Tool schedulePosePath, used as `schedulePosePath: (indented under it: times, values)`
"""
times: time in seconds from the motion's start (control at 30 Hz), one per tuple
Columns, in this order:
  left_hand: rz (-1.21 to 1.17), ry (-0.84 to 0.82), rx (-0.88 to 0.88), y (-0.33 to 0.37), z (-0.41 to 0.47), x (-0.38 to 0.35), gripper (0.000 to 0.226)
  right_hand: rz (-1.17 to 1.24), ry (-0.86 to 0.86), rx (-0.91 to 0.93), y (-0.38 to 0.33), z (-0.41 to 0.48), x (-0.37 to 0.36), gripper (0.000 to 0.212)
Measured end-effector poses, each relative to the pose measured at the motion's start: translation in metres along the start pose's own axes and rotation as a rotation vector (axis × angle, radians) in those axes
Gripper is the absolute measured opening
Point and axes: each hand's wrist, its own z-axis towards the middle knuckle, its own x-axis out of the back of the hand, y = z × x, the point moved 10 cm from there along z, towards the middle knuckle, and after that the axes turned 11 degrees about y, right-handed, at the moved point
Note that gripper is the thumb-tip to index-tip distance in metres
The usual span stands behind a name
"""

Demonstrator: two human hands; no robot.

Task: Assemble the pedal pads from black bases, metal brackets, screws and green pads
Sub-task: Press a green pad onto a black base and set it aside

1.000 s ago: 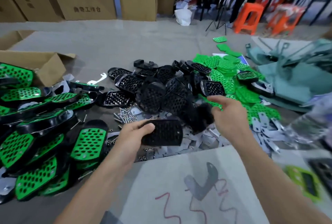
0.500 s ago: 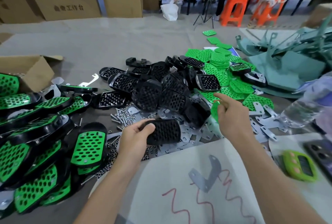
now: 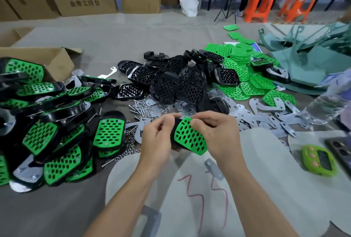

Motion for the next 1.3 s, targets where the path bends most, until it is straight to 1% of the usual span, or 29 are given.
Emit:
schedulePosePath:
  times: [0.1, 0.2, 0.27, 0.3, 0.33, 0.4, 0.43, 0.53, 0.6, 0.73, 0.87, 0.9, 0.97, 1.03, 1.1, 1.2, 1.3]
  values:
    - [-0.028, -0.014, 0.088, -0.005, -0.009, 0.002, 0.035, -0.071, 0.011, 0.04, -0.001, -0.007, 0.003, 0.023]
    - [-0.053, -0.006, 0.107, -0.007, -0.009, 0.005, 0.035, -0.133, -0.016, 0.069, -0.001, -0.013, -0.002, 0.022]
    - [-0.043, 0.005, 0.086, -0.008, -0.006, 0.009, 0.031, -0.199, -0.064, 0.073, 0.0, -0.013, -0.008, 0.018]
    - [-0.023, 0.01, 0.073, -0.01, -0.003, 0.011, 0.03, -0.24, -0.124, 0.069, 0.001, -0.014, -0.012, 0.018]
    - [-0.008, 0.019, 0.065, -0.012, -0.001, 0.014, 0.029, -0.269, -0.211, 0.052, 0.004, -0.015, -0.019, 0.026]
    - [-0.012, 0.046, 0.053, -0.016, 0.004, 0.022, 0.029, -0.292, -0.37, 0.034, 0.008, -0.022, -0.03, 0.049]
    - [-0.019, 0.058, 0.049, -0.018, 0.006, 0.025, 0.029, -0.301, -0.399, 0.043, 0.007, -0.023, -0.031, 0.053]
    - [0.0, 0.087, 0.018, -0.022, 0.009, 0.032, 0.026, -0.313, -0.355, 0.052, 0.005, -0.017, -0.022, 0.041]
    - [0.0, 0.11, -0.009, -0.023, 0.008, 0.033, 0.027, -0.357, -0.358, 0.051, 0.006, -0.016, -0.016, 0.043]
    - [0.019, 0.158, -0.095, -0.021, 0.007, 0.039, 0.033, -0.532, -0.4, 0.13, 0.007, -0.034, -0.01, 0.049]
    - [0.058, 0.118, -0.119, -0.022, 0.006, 0.038, 0.032, -0.619, -0.474, 0.049, 0.024, -0.059, -0.013, 0.051]
    - [0.066, 0.11, -0.123, -0.022, 0.006, 0.037, 0.032, -0.58, -0.476, 0.013, 0.025, -0.061, -0.013, 0.051]
    - [0.062, 0.095, -0.125, -0.022, 0.005, 0.036, 0.031, -0.406, -0.465, -0.044, 0.018, -0.058, -0.013, 0.046]
    - [0.039, 0.074, -0.117, -0.022, 0.004, 0.035, 0.03, -0.291, -0.432, -0.045, 0.005, -0.047, -0.013, 0.039]
    - [0.024, 0.04, -0.113, -0.022, 0.002, 0.032, 0.03, -0.304, -0.39, -0.028, -0.001, -0.033, -0.016, 0.034]
    - [0.02, -0.039, -0.137, -0.017, -0.002, 0.025, 0.032, -0.439, -0.279, 0.001, 0.0, -0.02, -0.022, 0.026]
    - [-0.01, -0.052, -0.134, -0.012, -0.002, 0.026, 0.035, -0.486, -0.173, -0.027, 0.005, -0.018, -0.022, 0.019]
